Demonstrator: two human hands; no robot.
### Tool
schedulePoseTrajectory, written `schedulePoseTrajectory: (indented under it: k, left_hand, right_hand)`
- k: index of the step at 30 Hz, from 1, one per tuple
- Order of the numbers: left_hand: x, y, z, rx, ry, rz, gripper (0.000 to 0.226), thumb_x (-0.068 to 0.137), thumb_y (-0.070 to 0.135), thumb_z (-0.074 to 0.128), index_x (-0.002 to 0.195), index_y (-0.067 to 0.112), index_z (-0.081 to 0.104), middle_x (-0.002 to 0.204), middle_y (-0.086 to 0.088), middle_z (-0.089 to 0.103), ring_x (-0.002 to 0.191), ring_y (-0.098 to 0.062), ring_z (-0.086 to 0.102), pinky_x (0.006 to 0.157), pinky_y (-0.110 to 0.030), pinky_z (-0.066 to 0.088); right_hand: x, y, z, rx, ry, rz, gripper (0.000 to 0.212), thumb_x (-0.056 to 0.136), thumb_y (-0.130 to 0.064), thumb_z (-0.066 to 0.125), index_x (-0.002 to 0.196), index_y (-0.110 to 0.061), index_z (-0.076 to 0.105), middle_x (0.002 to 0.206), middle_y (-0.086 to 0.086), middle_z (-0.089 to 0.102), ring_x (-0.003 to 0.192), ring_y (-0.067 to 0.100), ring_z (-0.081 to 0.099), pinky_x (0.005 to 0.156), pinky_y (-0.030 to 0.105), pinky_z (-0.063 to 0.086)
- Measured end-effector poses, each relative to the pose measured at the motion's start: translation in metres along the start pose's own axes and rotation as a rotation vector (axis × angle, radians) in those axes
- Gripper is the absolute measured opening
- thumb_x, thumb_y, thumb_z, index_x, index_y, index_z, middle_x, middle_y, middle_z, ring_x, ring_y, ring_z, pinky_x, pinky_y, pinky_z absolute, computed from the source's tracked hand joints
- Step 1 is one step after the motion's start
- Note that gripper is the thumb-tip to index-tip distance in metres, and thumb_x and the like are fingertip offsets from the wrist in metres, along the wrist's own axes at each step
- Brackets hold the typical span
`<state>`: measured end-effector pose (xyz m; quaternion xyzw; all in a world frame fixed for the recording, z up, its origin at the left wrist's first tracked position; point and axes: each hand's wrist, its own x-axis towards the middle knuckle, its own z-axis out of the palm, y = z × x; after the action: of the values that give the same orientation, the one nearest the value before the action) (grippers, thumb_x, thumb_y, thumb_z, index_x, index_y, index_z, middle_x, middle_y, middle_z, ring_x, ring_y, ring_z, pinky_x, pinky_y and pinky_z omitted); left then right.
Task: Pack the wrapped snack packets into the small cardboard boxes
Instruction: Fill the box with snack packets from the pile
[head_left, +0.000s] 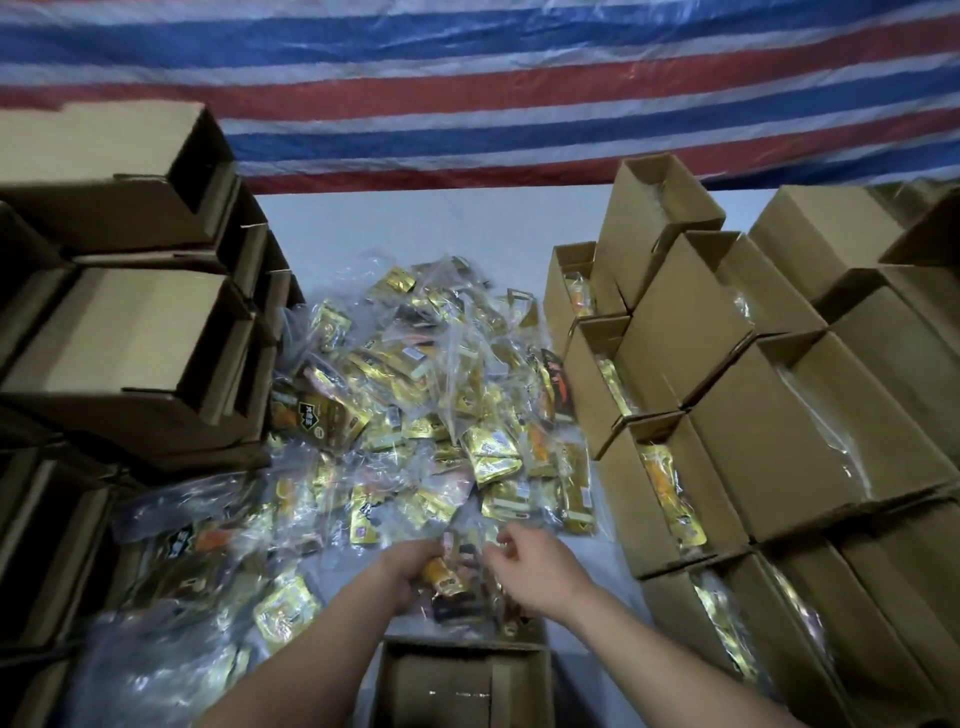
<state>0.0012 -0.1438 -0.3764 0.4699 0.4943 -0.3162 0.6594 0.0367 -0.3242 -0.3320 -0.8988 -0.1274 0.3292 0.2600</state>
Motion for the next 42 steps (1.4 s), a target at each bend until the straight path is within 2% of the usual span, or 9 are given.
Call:
schedulePoseTrajectory:
  k: [4, 11, 14, 17, 23, 29, 34, 39, 42]
  left_hand:
    - [-0.041, 0.016, -0.007, -0.216, -0.141, 0.038, 0.013, 0.098, 0.007, 0.056, 0.092, -0.005, 0.06, 0.066, -0.02, 0.07, 0.047, -0.028, 0.067, 0.037, -0.035, 0.053]
    - [-0.121, 0.025, -0.007, -0.206, -0.279, 0.388, 0.022, 0.091, -0.002, 0.061, 0.112, -0.005, 0.059, 0.092, -0.018, 0.074, 0.074, -0.026, 0.072, 0.061, -0.035, 0.061]
    - [-0.158, 0.032, 0.003, -0.228, -0.359, 0.59, 0.038, 0.091, 0.002, 0.063, 0.126, 0.013, 0.055, 0.112, -0.018, 0.071, 0.098, -0.032, 0.07, 0.09, -0.049, 0.056]
    - [-0.181, 0.032, 0.011, 0.129, -0.142, 0.808, 0.033, 0.091, 0.037, 0.068, 0.107, 0.056, 0.047, 0.107, 0.008, 0.073, 0.094, -0.005, 0.071, 0.077, -0.025, 0.056]
    - [-0.188, 0.037, 0.013, 1.05, 0.471, 1.031, 0.072, 0.078, 0.086, 0.028, 0.109, 0.029, 0.06, 0.14, 0.001, 0.04, 0.135, -0.021, 0.034, 0.109, -0.041, 0.033]
    - [-0.184, 0.029, -0.009, 0.676, 0.181, 1.022, 0.091, 0.078, 0.086, 0.027, 0.149, 0.03, 0.036, 0.153, 0.011, 0.036, 0.126, 0.003, 0.037, 0.104, -0.019, 0.031]
    - [-0.127, -0.02, -0.059, 0.926, 0.057, 0.734, 0.062, 0.095, 0.06, 0.046, 0.148, 0.027, 0.041, 0.148, 0.01, 0.044, 0.127, -0.007, 0.047, 0.107, -0.025, 0.037]
    - [-0.067, -0.093, -0.08, 0.93, 0.036, 0.629, 0.035, 0.104, 0.046, 0.04, 0.129, 0.028, 0.057, 0.133, 0.007, 0.058, 0.125, -0.01, 0.051, 0.1, -0.017, 0.036]
    - [-0.055, -0.11, -0.084, 0.784, 0.079, 0.683, 0.023, 0.103, 0.038, 0.044, 0.106, 0.028, 0.065, 0.114, 0.004, 0.068, 0.109, -0.011, 0.06, 0.096, -0.022, 0.045]
  right_hand:
    - [0.007, -0.013, -0.009, 0.256, 0.045, 0.124, 0.032, 0.098, -0.05, 0.049, 0.101, -0.021, 0.061, 0.096, 0.002, 0.068, 0.088, 0.019, 0.065, 0.086, 0.041, 0.055]
    - [-0.006, -0.05, -0.034, 1.113, -0.153, 0.252, 0.097, 0.07, -0.087, 0.051, 0.144, -0.024, 0.049, 0.126, 0.009, 0.063, 0.114, 0.031, 0.059, 0.097, 0.051, 0.044]
    - [-0.021, -0.068, -0.049, 1.235, -0.108, 0.082, 0.07, 0.074, -0.086, 0.048, 0.125, -0.042, 0.066, 0.123, 0.001, 0.07, 0.113, 0.027, 0.067, 0.095, 0.052, 0.053]
    - [-0.03, -0.09, -0.062, 1.266, -0.106, 0.008, 0.047, 0.074, -0.086, 0.043, 0.103, -0.059, 0.069, 0.105, -0.014, 0.075, 0.094, 0.013, 0.074, 0.071, 0.045, 0.062]
    - [-0.033, -0.089, -0.076, 1.359, -0.011, -0.102, 0.092, 0.072, -0.081, 0.055, 0.141, -0.02, 0.054, 0.131, 0.008, 0.064, 0.123, 0.03, 0.059, 0.108, 0.054, 0.043]
    - [-0.041, -0.07, -0.078, 1.541, -0.255, -0.151, 0.107, 0.062, -0.073, 0.078, 0.139, -0.003, 0.054, 0.118, 0.026, 0.062, 0.09, 0.038, 0.065, 0.082, 0.046, 0.054]
    - [-0.049, -0.06, -0.088, 1.315, -0.366, -0.244, 0.081, 0.055, -0.056, 0.09, 0.11, 0.0, 0.07, 0.092, 0.022, 0.069, 0.073, 0.033, 0.066, 0.07, 0.039, 0.055]
    - [-0.063, -0.074, -0.077, 0.403, -0.45, -0.272, 0.047, 0.077, -0.05, 0.069, 0.12, -0.034, 0.057, 0.103, -0.034, 0.065, 0.095, -0.009, 0.061, 0.086, 0.009, 0.044]
    - [-0.065, -0.083, -0.043, 0.035, -0.568, -0.377, 0.021, 0.094, -0.041, 0.063, 0.115, -0.045, 0.062, 0.111, -0.037, 0.063, 0.102, -0.014, 0.058, 0.09, 0.011, 0.045]
